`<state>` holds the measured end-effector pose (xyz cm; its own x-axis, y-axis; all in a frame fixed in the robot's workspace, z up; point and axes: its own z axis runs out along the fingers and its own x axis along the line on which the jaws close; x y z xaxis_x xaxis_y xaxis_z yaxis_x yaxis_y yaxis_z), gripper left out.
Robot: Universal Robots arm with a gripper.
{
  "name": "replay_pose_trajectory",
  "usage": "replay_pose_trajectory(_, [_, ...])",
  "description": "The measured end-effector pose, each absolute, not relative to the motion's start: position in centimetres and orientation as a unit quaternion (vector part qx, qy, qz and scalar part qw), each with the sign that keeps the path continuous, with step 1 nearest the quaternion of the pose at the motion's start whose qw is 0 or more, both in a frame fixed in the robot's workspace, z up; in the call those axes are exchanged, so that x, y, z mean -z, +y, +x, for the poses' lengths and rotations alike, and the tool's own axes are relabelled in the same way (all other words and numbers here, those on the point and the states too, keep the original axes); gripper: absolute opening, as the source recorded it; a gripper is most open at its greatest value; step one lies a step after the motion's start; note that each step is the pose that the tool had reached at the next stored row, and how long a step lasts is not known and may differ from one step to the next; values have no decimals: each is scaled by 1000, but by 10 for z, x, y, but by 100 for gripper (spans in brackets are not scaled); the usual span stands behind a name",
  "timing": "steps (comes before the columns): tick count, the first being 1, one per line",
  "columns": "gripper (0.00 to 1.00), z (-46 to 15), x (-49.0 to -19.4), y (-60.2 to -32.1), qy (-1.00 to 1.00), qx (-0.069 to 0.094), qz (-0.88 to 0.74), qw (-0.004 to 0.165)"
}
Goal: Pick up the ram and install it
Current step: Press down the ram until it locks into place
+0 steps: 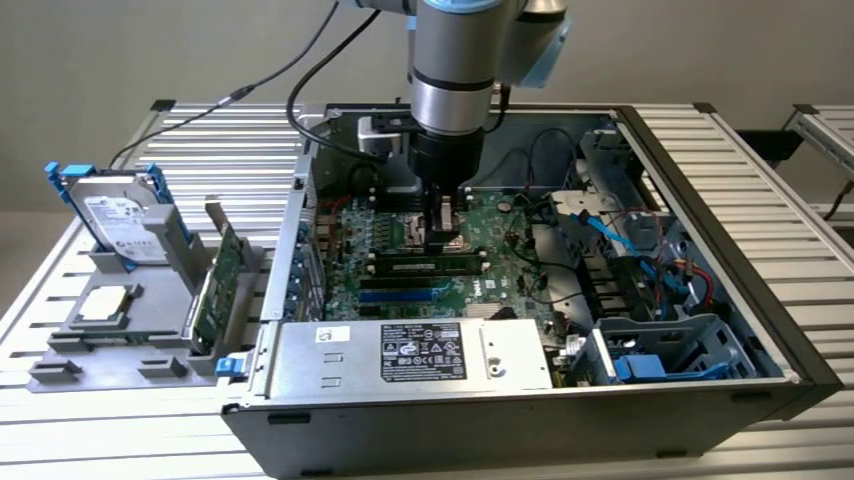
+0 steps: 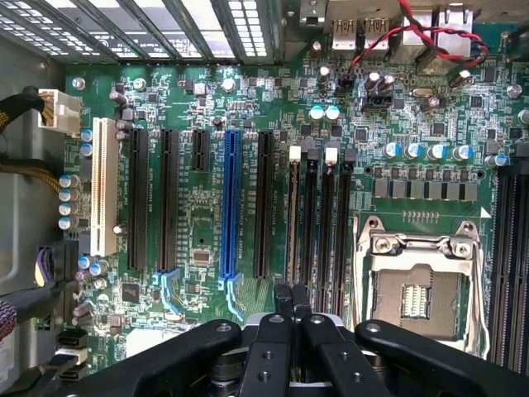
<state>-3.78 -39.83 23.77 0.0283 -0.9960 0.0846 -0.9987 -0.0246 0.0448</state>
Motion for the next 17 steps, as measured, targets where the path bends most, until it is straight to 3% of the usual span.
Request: replay_pose_trajectory(17, [11,-38,-233,-398,-697,-15,716,45])
